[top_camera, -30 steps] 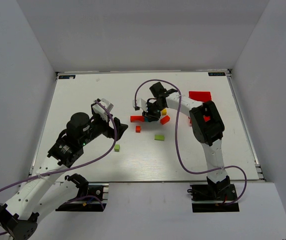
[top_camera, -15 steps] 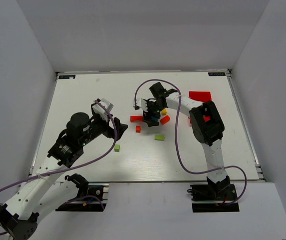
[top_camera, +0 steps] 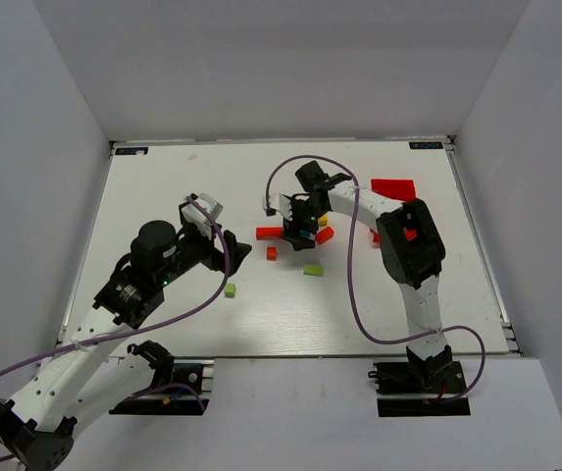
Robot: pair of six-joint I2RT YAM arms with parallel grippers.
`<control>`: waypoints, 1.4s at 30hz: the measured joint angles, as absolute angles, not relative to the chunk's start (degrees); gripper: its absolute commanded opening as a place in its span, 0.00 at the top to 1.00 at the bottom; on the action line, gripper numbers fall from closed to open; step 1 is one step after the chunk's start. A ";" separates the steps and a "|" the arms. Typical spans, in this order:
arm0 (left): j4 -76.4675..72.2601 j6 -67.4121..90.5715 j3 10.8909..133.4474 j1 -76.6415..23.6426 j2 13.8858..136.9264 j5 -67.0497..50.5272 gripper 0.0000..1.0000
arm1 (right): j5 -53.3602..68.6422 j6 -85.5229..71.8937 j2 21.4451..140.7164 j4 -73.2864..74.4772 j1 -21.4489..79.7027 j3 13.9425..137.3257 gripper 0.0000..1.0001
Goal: Build the wood block tower
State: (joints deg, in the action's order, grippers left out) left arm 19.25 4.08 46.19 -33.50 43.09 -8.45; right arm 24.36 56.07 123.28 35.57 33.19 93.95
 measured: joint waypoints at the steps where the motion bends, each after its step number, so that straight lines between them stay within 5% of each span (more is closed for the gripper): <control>1: 19.25 4.08 46.19 -33.50 43.09 -8.43 0.01 | 24.27 56.07 122.34 36.32 33.19 93.78 0.10; 11: 19.22 4.12 46.15 -33.50 43.09 -8.10 0.01 | 21.58 56.01 101.49 32.91 32.34 86.70 0.14; 13: 19.03 4.14 45.74 -33.50 43.07 -8.08 0.01 | 21.19 56.69 99.09 32.10 31.38 84.36 0.33; 14: 19.09 4.14 45.45 -33.50 43.09 -8.08 0.01 | 21.21 57.56 98.80 31.99 30.57 83.72 0.75; 15: 19.29 4.14 45.30 -33.50 43.24 -8.08 0.03 | 21.50 58.89 99.04 31.97 29.67 83.35 0.94; 16: 19.27 4.19 45.21 -33.50 43.44 -8.08 0.09 | 21.96 59.94 99.57 32.03 28.60 83.07 1.00; 17: 19.16 4.34 45.10 -33.50 43.64 -8.08 0.18 | 22.50 60.95 99.96 32.16 27.70 82.78 1.00; 18: 19.03 4.34 44.86 -33.47 43.70 -8.14 0.45 | 23.29 62.67 100.47 32.29 26.46 81.93 1.00; 19: 19.05 4.75 44.62 -33.47 43.70 -8.21 0.58 | 23.79 64.12 100.57 32.47 25.50 81.08 1.00; 21: 19.09 4.47 44.47 -33.41 43.77 -8.47 0.77 | 24.82 67.09 100.62 32.97 23.86 79.24 0.85; 23: 18.87 4.14 44.45 -33.15 43.81 -8.82 0.74 | 25.54 70.02 100.64 33.34 22.85 77.89 0.73; 24: 18.81 4.01 44.45 -33.10 43.81 -8.95 0.65 | 25.76 71.64 100.73 33.56 22.59 77.45 0.67; 25: 18.79 3.88 44.45 -33.10 43.83 -9.04 0.41 | 25.89 72.88 100.95 33.78 22.50 77.34 0.64; 29: 18.81 3.99 44.45 -33.06 44.05 -9.47 0.16 | 26.70 79.09 102.63 34.59 22.46 77.34 0.54; 42: 18.81 4.03 44.45 -33.06 44.18 -10.11 0.15 | 26.94 86.32 108.38 35.53 22.63 77.06 0.47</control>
State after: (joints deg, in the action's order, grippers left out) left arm 18.81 4.03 44.45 -33.06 44.18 -10.11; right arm 26.94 86.32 108.38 35.53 22.63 77.06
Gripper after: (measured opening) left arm 0.847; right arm 0.525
